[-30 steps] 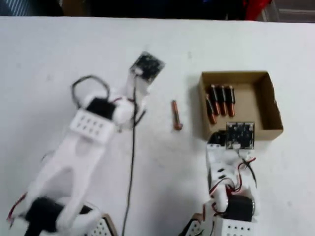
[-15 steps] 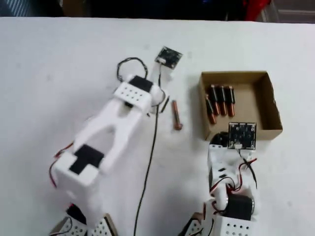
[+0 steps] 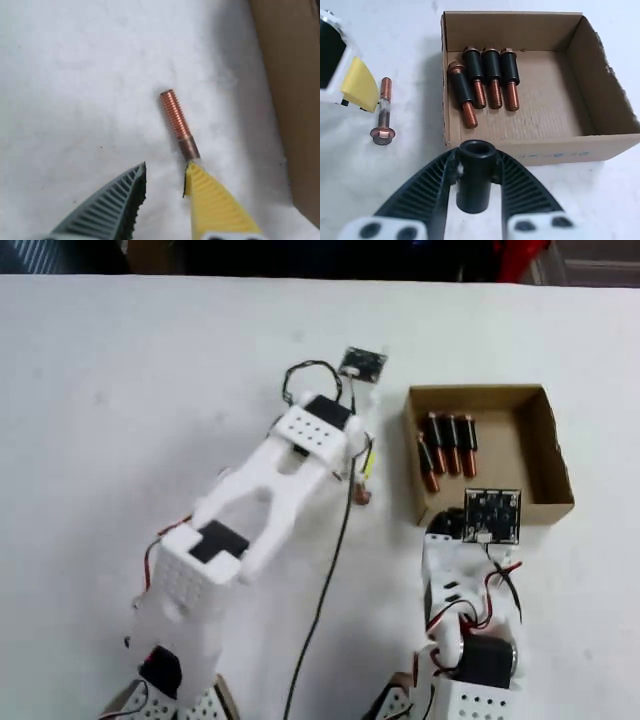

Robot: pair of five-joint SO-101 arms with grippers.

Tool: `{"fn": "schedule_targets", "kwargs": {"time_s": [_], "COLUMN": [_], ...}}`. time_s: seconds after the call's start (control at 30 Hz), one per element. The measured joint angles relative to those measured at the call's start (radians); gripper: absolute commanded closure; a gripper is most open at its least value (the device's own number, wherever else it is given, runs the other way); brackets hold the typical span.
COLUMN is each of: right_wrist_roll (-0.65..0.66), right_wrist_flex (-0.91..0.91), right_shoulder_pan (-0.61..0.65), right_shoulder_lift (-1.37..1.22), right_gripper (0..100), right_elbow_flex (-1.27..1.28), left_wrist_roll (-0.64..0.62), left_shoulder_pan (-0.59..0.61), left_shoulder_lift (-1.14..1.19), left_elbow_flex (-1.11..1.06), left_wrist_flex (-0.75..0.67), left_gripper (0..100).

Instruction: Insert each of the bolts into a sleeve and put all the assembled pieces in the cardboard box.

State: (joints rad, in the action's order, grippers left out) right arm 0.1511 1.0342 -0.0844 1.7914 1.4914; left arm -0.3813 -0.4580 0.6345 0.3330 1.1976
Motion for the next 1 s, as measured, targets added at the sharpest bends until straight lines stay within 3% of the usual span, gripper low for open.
{"fn": "schedule_targets", "kwargs": {"time_s": [0.2,0.47,1.0], "right_wrist_roll": [0.000,0.000,0.000], "right_wrist_flex": [0.000,0.000,0.000], "right_shoulder_pan": [0.000,0.000,0.000], "right_shoulder_lift": [0.000,0.000,0.000], "right_gripper": [96.4,96.4,96.4], "right_elbow_flex": [0.000,0.000,0.000], "left_wrist_roll": [-0.129,-0.143,-0.143], "left_shoulder_pan": [0.000,0.003,0.000], "left_shoulder_lift": [0.098,0.176,0.115], "left_elbow_flex": [0.083,0.166,0.167], "left_wrist_flex": [0.000,0.000,0.043], "left_gripper": [84,85,84]}}
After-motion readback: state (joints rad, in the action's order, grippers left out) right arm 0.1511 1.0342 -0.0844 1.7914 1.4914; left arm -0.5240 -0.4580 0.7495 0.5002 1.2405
